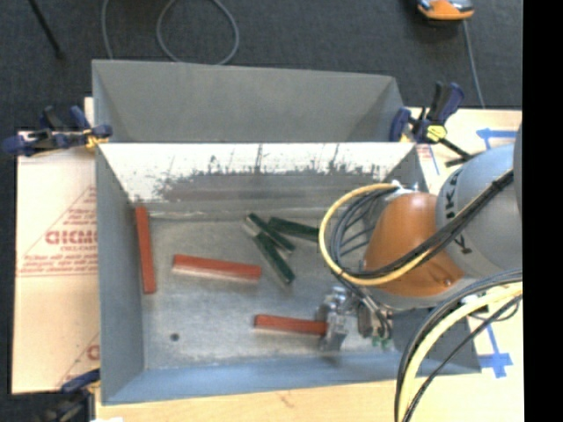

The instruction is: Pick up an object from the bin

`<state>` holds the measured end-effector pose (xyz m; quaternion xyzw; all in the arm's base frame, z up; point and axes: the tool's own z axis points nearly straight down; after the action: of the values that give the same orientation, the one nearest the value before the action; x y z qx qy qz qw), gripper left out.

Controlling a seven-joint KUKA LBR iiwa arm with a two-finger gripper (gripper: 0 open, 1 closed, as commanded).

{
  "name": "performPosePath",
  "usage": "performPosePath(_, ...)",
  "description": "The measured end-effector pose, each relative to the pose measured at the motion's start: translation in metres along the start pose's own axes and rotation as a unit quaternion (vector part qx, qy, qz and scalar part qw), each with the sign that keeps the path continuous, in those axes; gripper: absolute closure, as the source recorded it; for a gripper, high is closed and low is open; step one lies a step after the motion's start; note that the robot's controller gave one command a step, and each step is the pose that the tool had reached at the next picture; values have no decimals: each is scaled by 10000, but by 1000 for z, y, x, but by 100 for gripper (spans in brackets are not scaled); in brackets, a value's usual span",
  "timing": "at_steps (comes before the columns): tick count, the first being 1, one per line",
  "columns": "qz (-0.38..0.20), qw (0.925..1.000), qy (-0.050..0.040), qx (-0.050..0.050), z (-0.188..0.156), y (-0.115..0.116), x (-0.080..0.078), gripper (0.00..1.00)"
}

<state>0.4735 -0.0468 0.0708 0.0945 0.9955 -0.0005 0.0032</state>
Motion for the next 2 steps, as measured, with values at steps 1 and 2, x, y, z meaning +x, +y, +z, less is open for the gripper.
performPosePath(1,-41,10000,-31,-5,-138,-27,-24,100)
performPosePath(2,-48,10000,15,3,-134,-28,-22,0)
